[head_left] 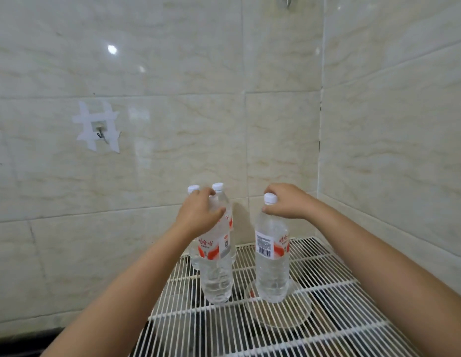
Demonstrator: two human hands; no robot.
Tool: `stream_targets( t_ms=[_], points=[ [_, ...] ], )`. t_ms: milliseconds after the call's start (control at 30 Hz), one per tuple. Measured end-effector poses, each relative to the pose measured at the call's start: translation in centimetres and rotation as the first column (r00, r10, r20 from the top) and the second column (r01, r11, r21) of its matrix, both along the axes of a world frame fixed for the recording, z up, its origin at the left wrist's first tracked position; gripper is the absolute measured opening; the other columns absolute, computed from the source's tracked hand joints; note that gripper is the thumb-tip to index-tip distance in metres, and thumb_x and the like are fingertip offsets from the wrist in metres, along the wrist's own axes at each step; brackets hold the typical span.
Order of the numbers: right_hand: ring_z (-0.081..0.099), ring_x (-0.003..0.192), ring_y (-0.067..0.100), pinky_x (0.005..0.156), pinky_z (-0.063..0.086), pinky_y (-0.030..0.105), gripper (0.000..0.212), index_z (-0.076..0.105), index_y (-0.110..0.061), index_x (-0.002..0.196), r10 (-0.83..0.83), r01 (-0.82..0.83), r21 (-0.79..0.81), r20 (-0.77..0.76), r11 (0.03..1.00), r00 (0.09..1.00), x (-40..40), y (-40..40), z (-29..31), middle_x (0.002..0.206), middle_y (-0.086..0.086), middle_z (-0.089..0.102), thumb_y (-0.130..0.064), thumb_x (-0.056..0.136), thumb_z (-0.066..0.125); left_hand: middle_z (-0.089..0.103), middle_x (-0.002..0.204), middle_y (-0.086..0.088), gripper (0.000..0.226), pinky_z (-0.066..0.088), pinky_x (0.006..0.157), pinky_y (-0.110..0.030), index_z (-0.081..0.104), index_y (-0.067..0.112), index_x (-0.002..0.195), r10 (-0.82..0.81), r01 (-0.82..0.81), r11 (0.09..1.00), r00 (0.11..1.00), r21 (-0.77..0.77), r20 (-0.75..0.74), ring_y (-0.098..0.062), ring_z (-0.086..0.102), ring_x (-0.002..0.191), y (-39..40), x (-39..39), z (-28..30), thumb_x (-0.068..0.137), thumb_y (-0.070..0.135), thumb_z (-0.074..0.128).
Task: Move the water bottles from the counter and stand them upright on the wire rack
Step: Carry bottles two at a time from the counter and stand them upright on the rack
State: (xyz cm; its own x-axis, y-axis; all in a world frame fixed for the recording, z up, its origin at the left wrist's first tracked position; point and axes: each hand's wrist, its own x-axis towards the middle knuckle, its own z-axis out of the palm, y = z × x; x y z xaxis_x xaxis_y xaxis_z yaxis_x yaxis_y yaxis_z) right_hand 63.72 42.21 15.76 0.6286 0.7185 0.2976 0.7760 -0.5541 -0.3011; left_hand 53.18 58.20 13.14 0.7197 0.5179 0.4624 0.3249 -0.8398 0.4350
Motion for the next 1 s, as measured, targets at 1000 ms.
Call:
stream_targets(
  t_ms=[1000],
  points=[
    [0.058, 0.094, 0.031, 0.068, 0.035, 0.028, 0.029, 0.059, 0.001, 0.096, -0.153, 0.137, 0.168, 0.087, 0.976, 0.984, 9.4, 4.4, -1.0, 0.101, 0.018, 0.064, -0.026, 0.088, 0.058, 0.063, 0.106, -0.02, 0.029, 0.04, 0.084, -0.036, 0.056, 0.001, 0.099, 0.014, 0.004, 0.983, 0.995, 0.184, -0.094, -0.033, 0.051, 0.105, 0.1, 12.4, 0.8, 0.096, 0.028, 0.046]
  ],
)
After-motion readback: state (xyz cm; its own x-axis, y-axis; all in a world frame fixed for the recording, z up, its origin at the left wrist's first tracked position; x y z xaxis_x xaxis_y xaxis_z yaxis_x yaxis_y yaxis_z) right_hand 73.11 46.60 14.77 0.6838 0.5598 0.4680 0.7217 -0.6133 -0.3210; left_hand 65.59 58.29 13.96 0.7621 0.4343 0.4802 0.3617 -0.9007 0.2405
